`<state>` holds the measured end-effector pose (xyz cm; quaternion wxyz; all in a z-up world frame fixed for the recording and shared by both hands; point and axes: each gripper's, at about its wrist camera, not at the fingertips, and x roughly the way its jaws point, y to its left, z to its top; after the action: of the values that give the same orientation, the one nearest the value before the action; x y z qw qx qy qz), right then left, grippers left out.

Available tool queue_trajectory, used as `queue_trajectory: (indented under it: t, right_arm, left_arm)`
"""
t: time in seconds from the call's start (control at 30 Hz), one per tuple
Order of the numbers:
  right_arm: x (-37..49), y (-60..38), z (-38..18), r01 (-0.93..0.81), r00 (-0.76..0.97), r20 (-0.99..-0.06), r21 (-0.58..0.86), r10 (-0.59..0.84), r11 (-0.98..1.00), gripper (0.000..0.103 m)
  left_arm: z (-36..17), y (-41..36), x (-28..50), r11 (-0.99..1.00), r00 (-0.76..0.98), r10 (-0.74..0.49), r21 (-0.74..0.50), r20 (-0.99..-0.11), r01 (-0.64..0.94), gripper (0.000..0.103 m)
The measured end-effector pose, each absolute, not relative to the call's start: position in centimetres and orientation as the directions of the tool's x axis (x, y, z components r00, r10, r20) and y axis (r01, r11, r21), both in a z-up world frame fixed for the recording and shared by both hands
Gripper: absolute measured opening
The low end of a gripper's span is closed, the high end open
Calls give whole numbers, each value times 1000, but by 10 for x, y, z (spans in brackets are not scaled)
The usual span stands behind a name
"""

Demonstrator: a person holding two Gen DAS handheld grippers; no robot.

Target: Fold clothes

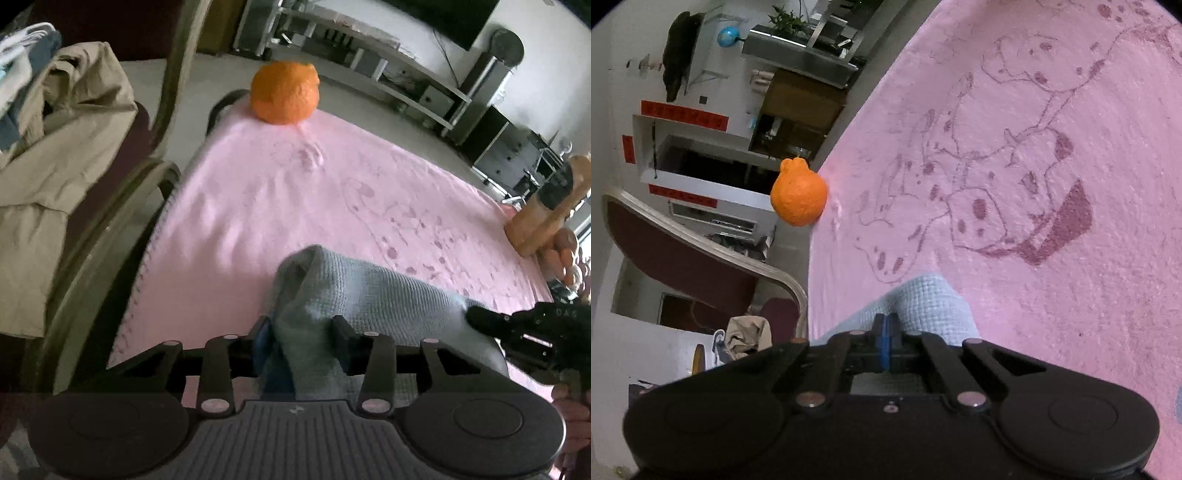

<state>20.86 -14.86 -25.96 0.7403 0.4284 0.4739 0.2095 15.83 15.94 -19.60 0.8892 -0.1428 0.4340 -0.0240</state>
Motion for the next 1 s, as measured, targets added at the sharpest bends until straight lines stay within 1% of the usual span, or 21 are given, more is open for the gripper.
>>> queue_trajectory:
  t: [0.07,0.13,0.17,0.2,0.23,0.27,0.3,0.33,0.37,0.4,0.43,0.47,0.5,0.57,0.6,0.63,0.7,0.73,0.83,0.9,1.0]
  right_arm:
    - [206,-144,-254,60,466,-538,811,702,582,0]
    - [199,-145,-245,33,474,-534,805,700,592,0]
    - [192,-150,-238,29,480,-518,816,708,578,3]
    - [184,-154,-231,25,487,-502,826,715,563,14]
    - [175,-158,-222,16,492,-485,835,723,550,23]
    - [164,-164,-208,-9,495,-467,840,733,542,24]
    - [152,-169,-194,-41,497,-449,842,742,538,25]
    - [140,-175,-182,-71,498,-433,843,751,533,29]
    - [128,-180,-172,-94,499,-419,844,759,528,32]
    - [115,-185,-167,-102,499,-409,848,764,520,37]
    - [102,-190,-161,-111,499,-398,851,769,513,41]
    - [89,-195,-157,-116,496,-392,854,775,506,43]
    - [79,-197,-158,-112,490,-395,855,777,506,48]
    - [65,-200,-163,-97,487,-413,850,770,517,63]
    - [61,-201,-168,-86,487,-426,845,762,527,73]
    - [59,-201,-174,-67,484,-442,842,755,535,77]
    - [62,-203,-188,-21,471,-472,838,745,545,79]
    - [63,-203,-195,2,464,-487,836,740,549,83]
    - [70,-204,-212,55,445,-514,833,733,551,91]
    - [73,-203,-219,73,434,-528,828,730,556,94]
    - [77,-198,-229,97,417,-553,816,721,570,95]
  left_arm:
    - [-192,155,154,964,631,-153,-255,-760,-72,43]
    - [-182,160,142,958,658,-149,-271,-739,-88,41]
    - [-174,166,133,952,677,-157,-293,-719,-91,38]
    - [-167,172,123,944,696,-167,-317,-698,-92,39]
    - [-161,179,111,935,716,-180,-344,-675,-90,48]
    - [-154,186,98,925,735,-192,-371,-650,-87,53]
    - [-148,193,86,914,754,-203,-397,-624,-83,66]
    - [-145,199,77,904,759,-212,-418,-615,-86,80]
    - [-150,202,75,896,742,-220,-432,-633,-102,84]
    - [-155,205,72,888,725,-229,-445,-649,-118,86]
    - [-160,208,69,879,708,-237,-457,-665,-135,87]
    - [-165,211,66,870,690,-246,-469,-681,-152,90]
    - [-170,214,63,861,672,-256,-480,-695,-169,91]
    - [-180,220,58,841,634,-276,-501,-723,-205,92]
    - [-184,222,57,835,614,-282,-504,-737,-222,92]
    - [-189,223,57,833,595,-281,-499,-753,-238,92]
    - [-193,227,58,818,585,-295,-516,-756,-254,92]
    - [-194,228,58,809,585,-314,-533,-748,-248,94]
    - [-197,229,57,778,585,-368,-584,-722,-232,97]
    - [-200,223,62,786,569,-381,-579,-729,-216,97]
    - [-205,210,70,803,526,-415,-571,-743,-172,97]
